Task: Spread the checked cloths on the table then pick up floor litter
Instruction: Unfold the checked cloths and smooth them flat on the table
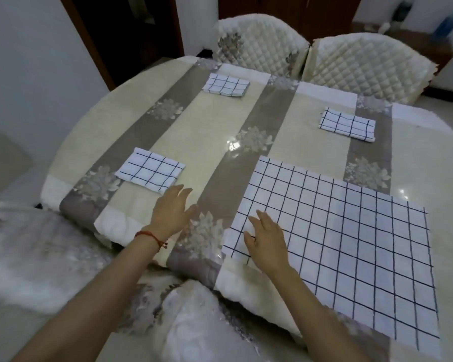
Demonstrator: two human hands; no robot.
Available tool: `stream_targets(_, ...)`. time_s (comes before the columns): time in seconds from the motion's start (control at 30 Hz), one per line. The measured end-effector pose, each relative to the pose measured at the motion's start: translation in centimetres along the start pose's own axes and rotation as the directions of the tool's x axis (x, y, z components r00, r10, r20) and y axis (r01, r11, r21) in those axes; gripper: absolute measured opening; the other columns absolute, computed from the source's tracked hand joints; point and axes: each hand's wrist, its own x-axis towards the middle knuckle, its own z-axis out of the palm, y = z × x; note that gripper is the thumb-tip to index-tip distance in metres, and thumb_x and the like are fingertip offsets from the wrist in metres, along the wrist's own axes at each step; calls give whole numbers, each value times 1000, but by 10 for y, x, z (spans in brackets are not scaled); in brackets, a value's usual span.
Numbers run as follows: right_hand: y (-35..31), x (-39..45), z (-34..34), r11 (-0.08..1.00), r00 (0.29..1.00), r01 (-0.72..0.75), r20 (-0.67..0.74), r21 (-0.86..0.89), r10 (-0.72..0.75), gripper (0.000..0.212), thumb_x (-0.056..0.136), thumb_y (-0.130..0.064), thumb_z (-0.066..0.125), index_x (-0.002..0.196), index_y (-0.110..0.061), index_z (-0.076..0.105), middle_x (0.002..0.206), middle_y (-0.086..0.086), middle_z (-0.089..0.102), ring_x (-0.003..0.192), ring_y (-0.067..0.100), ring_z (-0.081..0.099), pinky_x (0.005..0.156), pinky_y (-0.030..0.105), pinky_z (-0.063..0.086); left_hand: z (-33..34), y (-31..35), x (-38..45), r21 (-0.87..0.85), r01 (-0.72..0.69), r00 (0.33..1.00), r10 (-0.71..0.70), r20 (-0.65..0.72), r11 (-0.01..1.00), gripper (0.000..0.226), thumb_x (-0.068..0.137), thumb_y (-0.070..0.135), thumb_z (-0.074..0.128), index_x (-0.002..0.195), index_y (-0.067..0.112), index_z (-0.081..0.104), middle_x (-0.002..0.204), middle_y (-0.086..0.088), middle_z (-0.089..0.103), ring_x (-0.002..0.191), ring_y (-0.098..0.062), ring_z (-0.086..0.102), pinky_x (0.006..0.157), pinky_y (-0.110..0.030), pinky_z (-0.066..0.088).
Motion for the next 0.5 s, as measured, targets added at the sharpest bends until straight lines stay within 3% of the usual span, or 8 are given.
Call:
stream_targets(0.13, -66, 40, 25, 999, 998, -48, -31, 4, 48, 40, 93, -24, 43, 129, -7, 47, 143, 13, 40, 133, 31, 36, 109, 38, 27, -22, -76, 31, -8, -26, 1000, 26, 4, 1000, 50, 92, 29, 51, 137, 9, 41, 147, -14, 37, 140, -26, 27, 109, -40, 30)
stream_targets(0.23, -116, 72, 48, 990, 992, -119, -23, 78, 121, 45, 92, -26, 40, 131, -5, 46, 140, 13, 44, 130, 31, 39, 109, 37, 29, -28, -122, 45, 3, -100, 994, 100, 53, 995, 49, 90, 25, 55, 134, 8, 46, 145, -16, 39, 138, -28, 32, 109, -41, 32)
stream_targets(0.33, -152, 93, 74, 984, 988, -145, -34, 103, 150, 51, 89, -31, 36, 134, -8, 44, 145, 14, 40, 135, 30, 36, 113, 40, 28, -28, -148, 56, 10, -253, 965, 252, 75, 967, 47, 83, 26, 61, 123, 2, 57, 133, -23, 53, 127, -37, 47, 102, -47, 39)
stream_targets(0.43, -170, 99, 93, 980, 981, -191, -10, 47, 192, 53, 89, -32, 32, 137, -10, 41, 150, 12, 33, 139, 27, 29, 115, 39, 23, -19, -152, 69, 35, -366, 925, 360, 125, 930, 51, 79, 41, 50, 114, 6, 62, 124, -19, 61, 117, -36, 56, 93, -51, 49)
stream_targets(0.5, -175, 101, 102, 979, 978, -202, -59, -36, 200, 54, 84, -32, 31, 129, -8, 50, 142, 15, 45, 132, 30, 43, 108, 43, 35, -12, -147, 74, 42, -416, 899, 403, 172, 909, 56, 82, 46, 49, 125, 11, 54, 138, -14, 50, 131, -31, 44, 105, -46, 39)
